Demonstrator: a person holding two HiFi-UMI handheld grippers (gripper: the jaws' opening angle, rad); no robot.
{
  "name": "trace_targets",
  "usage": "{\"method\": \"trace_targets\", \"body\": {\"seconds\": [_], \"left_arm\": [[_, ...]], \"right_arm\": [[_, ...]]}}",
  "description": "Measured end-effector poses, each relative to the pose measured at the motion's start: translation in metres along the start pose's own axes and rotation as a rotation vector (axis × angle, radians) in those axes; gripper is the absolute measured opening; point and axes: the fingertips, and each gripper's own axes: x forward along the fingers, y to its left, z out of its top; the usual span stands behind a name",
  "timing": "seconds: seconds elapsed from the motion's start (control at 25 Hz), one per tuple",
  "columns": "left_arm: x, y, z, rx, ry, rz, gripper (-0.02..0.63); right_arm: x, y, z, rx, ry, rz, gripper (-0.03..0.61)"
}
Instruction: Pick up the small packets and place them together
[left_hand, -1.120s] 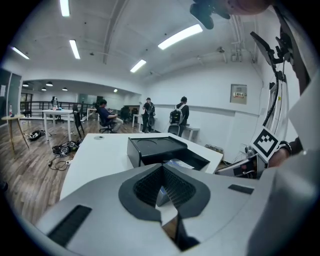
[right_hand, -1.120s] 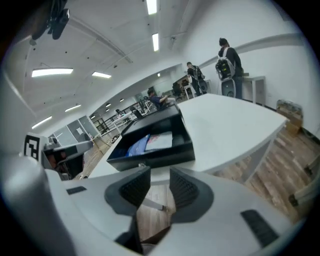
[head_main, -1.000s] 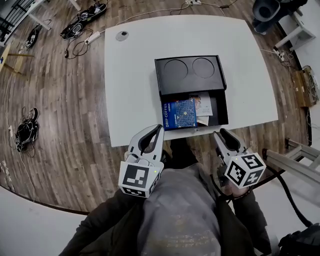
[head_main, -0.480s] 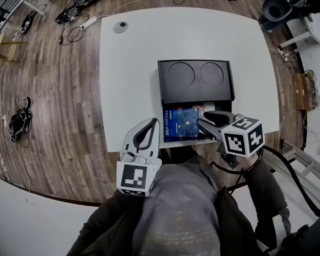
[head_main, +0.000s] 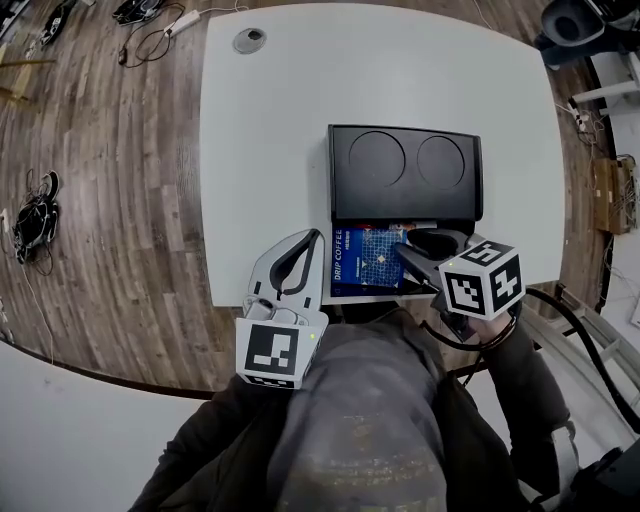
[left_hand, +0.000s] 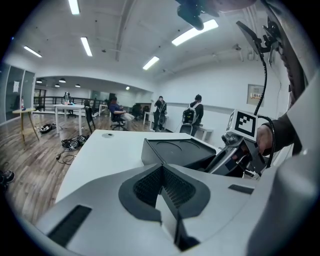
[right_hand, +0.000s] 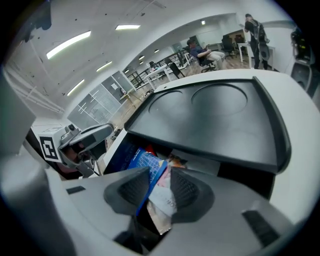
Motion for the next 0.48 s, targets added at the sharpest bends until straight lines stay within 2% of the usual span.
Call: {"method": "trace_targets", "body": {"seconds": [0.2, 0.28, 0.4, 0.48], "left_arm": [[0.001, -0.001, 0.0, 0.004, -0.002, 0.002, 0.003], [-0.001, 0.002, -0.001, 0.008, -0.004, 0.011, 0.003], [-0.002, 0.006, -0.002, 0.008, -0.005, 0.018, 0.003], [-0.004, 0.006, -0.001, 0.01, -0.007, 0.015, 0.003]], "right_arm": [[0.003, 0.01, 0.002, -0.061, 0.003, 0.03, 0.123], [0.0, 0.01, 0.004, -0.067, -0.012, 0.032, 0.055], [-0.007, 0.019, 0.012, -0.098, -0.058, 0.048, 0.005], [-0.013, 0.027, 0.016, -0.136, -0.08, 0.05, 0.005]]}}
